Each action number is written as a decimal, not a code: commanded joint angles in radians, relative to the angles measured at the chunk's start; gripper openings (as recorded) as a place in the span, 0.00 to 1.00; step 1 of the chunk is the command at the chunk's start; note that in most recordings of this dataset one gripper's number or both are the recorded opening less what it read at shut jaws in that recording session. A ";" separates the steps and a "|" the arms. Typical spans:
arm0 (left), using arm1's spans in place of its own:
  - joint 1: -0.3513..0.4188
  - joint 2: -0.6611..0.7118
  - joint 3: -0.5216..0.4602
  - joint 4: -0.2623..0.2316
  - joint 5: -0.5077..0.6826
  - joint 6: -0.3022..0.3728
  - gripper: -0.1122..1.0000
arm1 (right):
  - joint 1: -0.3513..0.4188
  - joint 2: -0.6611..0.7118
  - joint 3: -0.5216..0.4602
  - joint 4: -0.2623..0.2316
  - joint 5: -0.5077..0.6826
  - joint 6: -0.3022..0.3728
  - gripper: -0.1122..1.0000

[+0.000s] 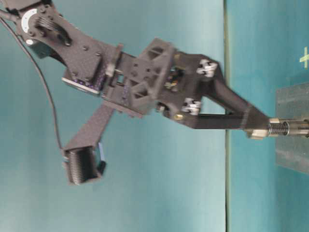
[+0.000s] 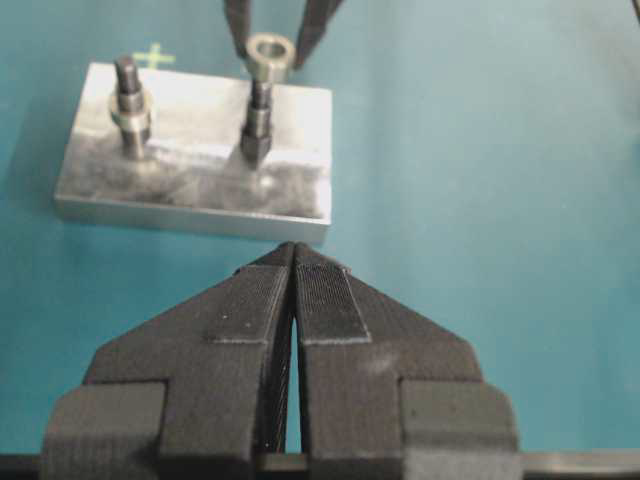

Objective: Insert the washer onto the shaft.
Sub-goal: 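Carry the washer left and lower it onto the lower shaft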

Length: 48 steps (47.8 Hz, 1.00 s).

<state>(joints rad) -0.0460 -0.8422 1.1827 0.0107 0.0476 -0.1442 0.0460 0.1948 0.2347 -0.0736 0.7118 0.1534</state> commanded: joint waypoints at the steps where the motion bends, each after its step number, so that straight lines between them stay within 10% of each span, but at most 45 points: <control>1: -0.002 0.003 -0.011 0.002 -0.008 0.000 0.10 | 0.008 -0.009 -0.026 0.000 -0.003 -0.011 0.40; 32: -0.002 0.003 -0.011 0.002 -0.008 0.000 0.10 | 0.006 0.048 -0.060 -0.002 -0.009 -0.046 0.41; 42: -0.002 0.003 -0.009 0.002 -0.008 0.000 0.10 | 0.005 0.069 -0.083 -0.002 0.005 -0.046 0.87; 48: -0.002 0.003 -0.011 0.002 -0.008 0.000 0.10 | 0.009 0.074 -0.089 0.005 0.021 -0.046 0.82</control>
<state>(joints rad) -0.0460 -0.8422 1.1827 0.0107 0.0476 -0.1442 0.0476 0.2884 0.1703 -0.0736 0.7286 0.1181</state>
